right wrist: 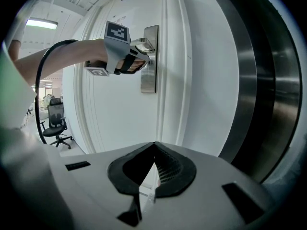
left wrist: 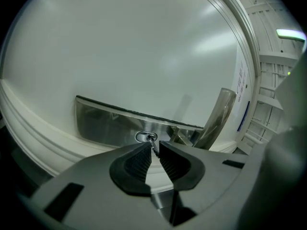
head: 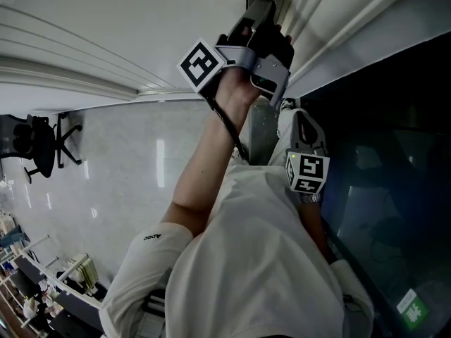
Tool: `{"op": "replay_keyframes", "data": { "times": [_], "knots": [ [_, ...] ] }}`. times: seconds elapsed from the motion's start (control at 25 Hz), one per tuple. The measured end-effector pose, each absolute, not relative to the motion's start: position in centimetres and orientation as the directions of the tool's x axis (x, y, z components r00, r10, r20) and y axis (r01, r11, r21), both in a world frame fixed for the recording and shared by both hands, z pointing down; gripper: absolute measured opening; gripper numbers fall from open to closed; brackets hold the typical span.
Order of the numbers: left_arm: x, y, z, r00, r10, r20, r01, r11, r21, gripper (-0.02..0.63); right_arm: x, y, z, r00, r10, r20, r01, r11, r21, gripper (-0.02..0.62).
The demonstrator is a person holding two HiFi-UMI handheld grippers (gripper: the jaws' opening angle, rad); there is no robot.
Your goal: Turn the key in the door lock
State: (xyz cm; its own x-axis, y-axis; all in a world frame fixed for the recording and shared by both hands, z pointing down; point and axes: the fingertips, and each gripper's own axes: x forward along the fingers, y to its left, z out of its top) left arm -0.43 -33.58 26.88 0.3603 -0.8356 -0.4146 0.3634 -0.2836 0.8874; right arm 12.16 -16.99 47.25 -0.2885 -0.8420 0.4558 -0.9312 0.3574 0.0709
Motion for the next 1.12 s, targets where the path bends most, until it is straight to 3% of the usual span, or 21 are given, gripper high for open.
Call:
{"op": "replay_keyframes", "data": {
  "times": [0.28,0.48,0.6,1.12],
  "knots": [
    [-0.7,-33.6,26.8,0.402,-0.846,-0.351,0.221,-0.282,0.934,0.052,11.7,-17.3,47.3,-0.29,-0.84,0.458,-0.929,0.362,0.075,0.002],
    [-1.4,-33.8,27.0,0.432,-0.862,-0.265,0.019,-0.285,0.958,0.054,11.3,-17.6,47.4,-0.291,-0.841,0.456,-0.929,0.363,0.076,0.002],
    [-1.4,-33.7,26.9,0.444,-0.864,-0.237,-0.037,-0.282,0.959,0.055,11.2,-17.7,47.4,-0.292,-0.841,0.455,-0.929,0.363,0.075,0.002],
    [-1.1,-33.6,26.5,0.488,-0.861,-0.142,-0.38,-0.356,0.854,0.077,11.3,-17.5,47.1,-0.289,-0.847,0.446,-0.926,0.365,0.095,0.002]
  ]
}}
